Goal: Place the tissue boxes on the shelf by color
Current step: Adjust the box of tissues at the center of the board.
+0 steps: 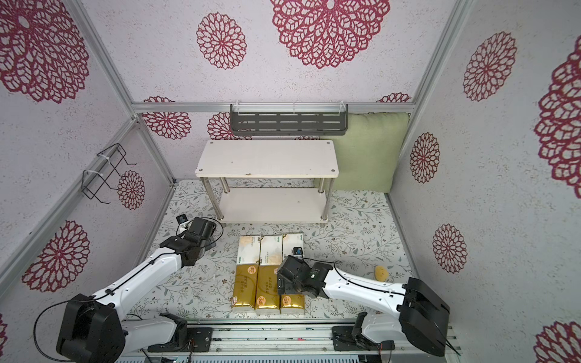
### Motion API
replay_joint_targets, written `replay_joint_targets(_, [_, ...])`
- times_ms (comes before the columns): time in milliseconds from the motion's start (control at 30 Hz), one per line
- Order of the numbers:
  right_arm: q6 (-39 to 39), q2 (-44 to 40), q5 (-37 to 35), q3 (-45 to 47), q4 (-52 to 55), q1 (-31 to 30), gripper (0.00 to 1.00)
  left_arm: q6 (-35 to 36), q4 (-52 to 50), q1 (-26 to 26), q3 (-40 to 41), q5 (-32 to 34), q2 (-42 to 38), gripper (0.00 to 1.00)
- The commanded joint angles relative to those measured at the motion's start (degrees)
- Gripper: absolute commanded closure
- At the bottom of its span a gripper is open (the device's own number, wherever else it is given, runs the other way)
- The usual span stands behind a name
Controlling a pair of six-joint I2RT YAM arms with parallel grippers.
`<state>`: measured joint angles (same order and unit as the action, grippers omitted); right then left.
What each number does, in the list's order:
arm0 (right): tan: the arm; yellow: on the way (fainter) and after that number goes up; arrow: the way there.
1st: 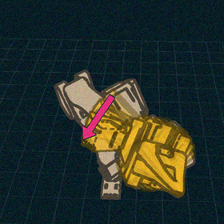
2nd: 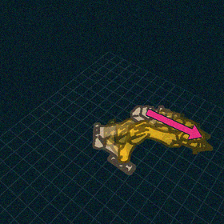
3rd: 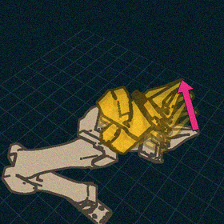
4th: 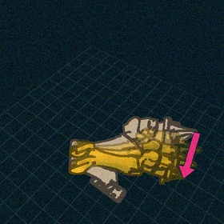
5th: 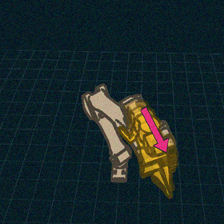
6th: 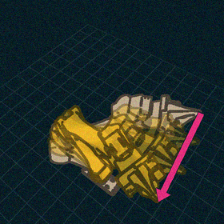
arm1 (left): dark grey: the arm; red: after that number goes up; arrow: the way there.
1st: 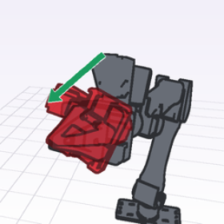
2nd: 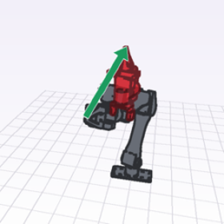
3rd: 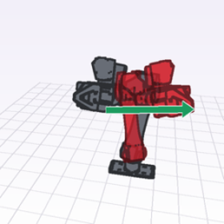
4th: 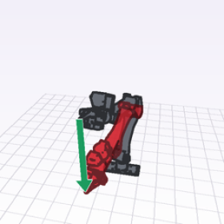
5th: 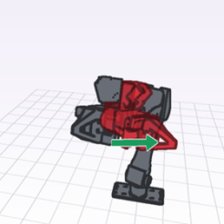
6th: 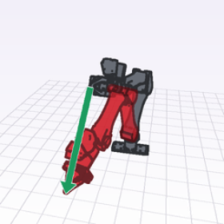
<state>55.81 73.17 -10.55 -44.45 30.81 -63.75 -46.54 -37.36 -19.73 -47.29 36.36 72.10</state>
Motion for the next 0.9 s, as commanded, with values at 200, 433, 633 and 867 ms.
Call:
replay_joint_targets(200, [7.5,0.9,-4.9,-0.2,3.5,-3.6,0.01,0.9,0.2,0.4,-0.2,-0.9,-1.0,0.03])
replay_joint_targets(433, [8.5,0.0,-5.7,3.6,2.4,-3.6,0.03,1.0,0.9,0.4,-0.2,-1.5,-1.3,0.03])
replay_joint_targets(633, [6.2,0.1,-5.8,5.0,0.6,-2.1,0.09,0.6,1.2,0.4,0.0,-2.1,-1.5,0.03])
replay_joint_targets(867, [2.2,-0.2,-5.9,5.4,-1.3,2.1,0.10,0.7,1.2,0.4,-0.4,-2.2,-1.6,0.03])
